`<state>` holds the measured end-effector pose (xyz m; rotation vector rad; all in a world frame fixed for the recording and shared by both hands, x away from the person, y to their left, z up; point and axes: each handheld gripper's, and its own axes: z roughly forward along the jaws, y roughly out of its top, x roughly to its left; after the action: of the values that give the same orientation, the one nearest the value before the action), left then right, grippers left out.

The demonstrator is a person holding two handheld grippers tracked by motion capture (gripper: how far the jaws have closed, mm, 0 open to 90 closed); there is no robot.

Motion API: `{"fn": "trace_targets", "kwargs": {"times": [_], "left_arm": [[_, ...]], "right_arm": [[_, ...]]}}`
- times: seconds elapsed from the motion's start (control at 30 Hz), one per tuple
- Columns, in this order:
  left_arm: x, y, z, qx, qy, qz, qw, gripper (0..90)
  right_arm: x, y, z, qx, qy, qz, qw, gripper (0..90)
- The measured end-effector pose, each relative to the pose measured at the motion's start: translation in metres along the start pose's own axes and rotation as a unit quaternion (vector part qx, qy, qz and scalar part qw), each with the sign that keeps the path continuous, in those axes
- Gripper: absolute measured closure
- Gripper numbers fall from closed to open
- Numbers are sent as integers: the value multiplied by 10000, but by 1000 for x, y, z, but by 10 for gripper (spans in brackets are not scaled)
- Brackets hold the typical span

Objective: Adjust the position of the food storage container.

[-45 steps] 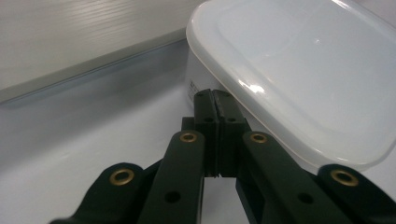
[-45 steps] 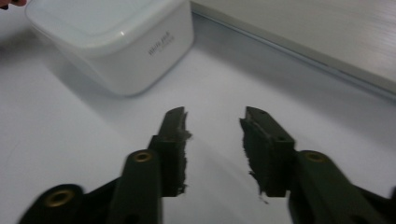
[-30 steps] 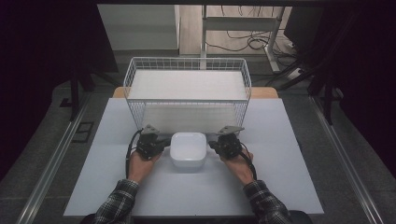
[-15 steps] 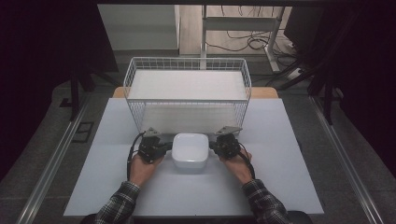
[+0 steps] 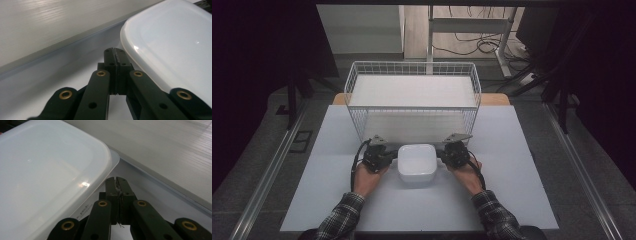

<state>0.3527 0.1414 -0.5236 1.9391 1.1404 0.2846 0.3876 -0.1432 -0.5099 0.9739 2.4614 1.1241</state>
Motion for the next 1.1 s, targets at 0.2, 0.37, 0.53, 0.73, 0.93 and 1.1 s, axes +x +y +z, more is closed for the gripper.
{"fn": "trace_targets", "kwargs": {"times": [0.2, 0.37, 0.53, 0.73, 0.93, 1.1], "left_arm": [[-8, -6, -6, 79, -92, 37, 9999, 896], [-17, -9, -9, 135, -177, 87, 9997, 896], [-22, -10, -9, 185, -233, 168, 9994, 896], [-23, -15, -22, 175, -205, 240, 9993, 848], [-20, -28, -50, -52, -282, 248, 9993, 587], [-25, -38, -60, -91, -83, 409, 9991, 351]], "right_arm": [[8, -3, -6, 103, 14, -68, 9999, 885], [14, -9, -16, 204, 21, -78, 9998, 885], [18, -13, -24, 262, -10, -29, 9997, 886], [18, -18, -38, 287, -114, -85, 9995, 849], [12, -31, -67, -25, -60, -105, 9999, 712], [13, -35, -79, -158, -138, -147, 9997, 529]]}}
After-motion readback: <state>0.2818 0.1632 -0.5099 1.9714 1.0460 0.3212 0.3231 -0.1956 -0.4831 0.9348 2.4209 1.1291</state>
